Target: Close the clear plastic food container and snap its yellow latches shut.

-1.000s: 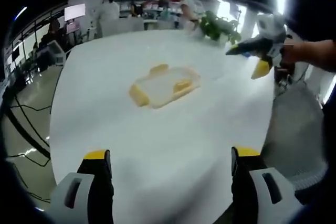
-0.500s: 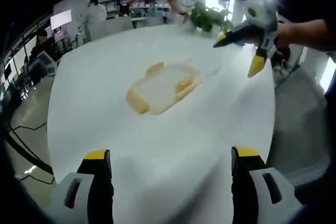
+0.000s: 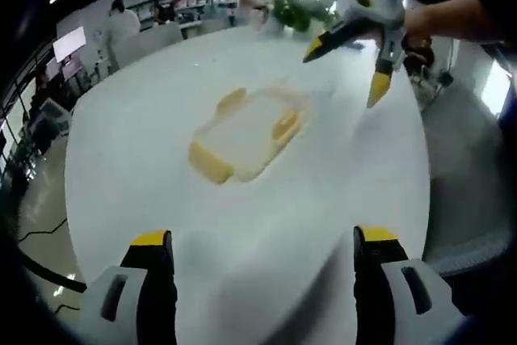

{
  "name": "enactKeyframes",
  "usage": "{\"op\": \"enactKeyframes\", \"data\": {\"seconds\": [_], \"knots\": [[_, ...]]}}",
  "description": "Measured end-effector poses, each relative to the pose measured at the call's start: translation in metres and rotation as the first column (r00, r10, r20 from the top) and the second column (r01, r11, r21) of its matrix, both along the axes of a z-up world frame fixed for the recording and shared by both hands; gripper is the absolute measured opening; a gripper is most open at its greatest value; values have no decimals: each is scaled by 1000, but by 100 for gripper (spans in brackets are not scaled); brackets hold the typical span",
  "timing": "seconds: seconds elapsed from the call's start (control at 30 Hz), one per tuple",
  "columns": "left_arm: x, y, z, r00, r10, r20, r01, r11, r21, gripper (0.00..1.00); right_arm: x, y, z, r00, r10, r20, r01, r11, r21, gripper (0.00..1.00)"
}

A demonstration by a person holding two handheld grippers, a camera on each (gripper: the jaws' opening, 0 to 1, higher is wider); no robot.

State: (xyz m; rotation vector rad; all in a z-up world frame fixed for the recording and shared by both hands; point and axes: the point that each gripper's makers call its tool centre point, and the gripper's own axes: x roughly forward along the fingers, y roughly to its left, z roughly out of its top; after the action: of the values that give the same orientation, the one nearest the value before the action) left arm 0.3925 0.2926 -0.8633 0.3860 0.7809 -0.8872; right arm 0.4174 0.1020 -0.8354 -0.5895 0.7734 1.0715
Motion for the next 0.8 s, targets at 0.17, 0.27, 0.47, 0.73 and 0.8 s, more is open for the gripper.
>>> {"op": "enactKeyframes", "data": {"seconds": [0.17,0.27,0.47,0.73,0.8], "knots": [[12,-2,-1,998,-58,7,58,998,26,90,10,0,-6,998,56,1,-56,998,-31,81],[22,1,-2,995,-94,19,93,994,58,87,17,1,-8,996,85,-3,-85,995,-42,81],[44,8,-7,987,-158,32,154,982,109,88,33,1,-11,988,155,-1,-155,985,-79,78],[38,-3,-16,914,-404,-41,406,906,116,88,46,-7,-29,952,302,-54,-307,928,-214,68],[43,0,-17,901,-430,-50,433,890,146,87,50,-6,-32,944,324,-63,-330,919,-217,66]]}}
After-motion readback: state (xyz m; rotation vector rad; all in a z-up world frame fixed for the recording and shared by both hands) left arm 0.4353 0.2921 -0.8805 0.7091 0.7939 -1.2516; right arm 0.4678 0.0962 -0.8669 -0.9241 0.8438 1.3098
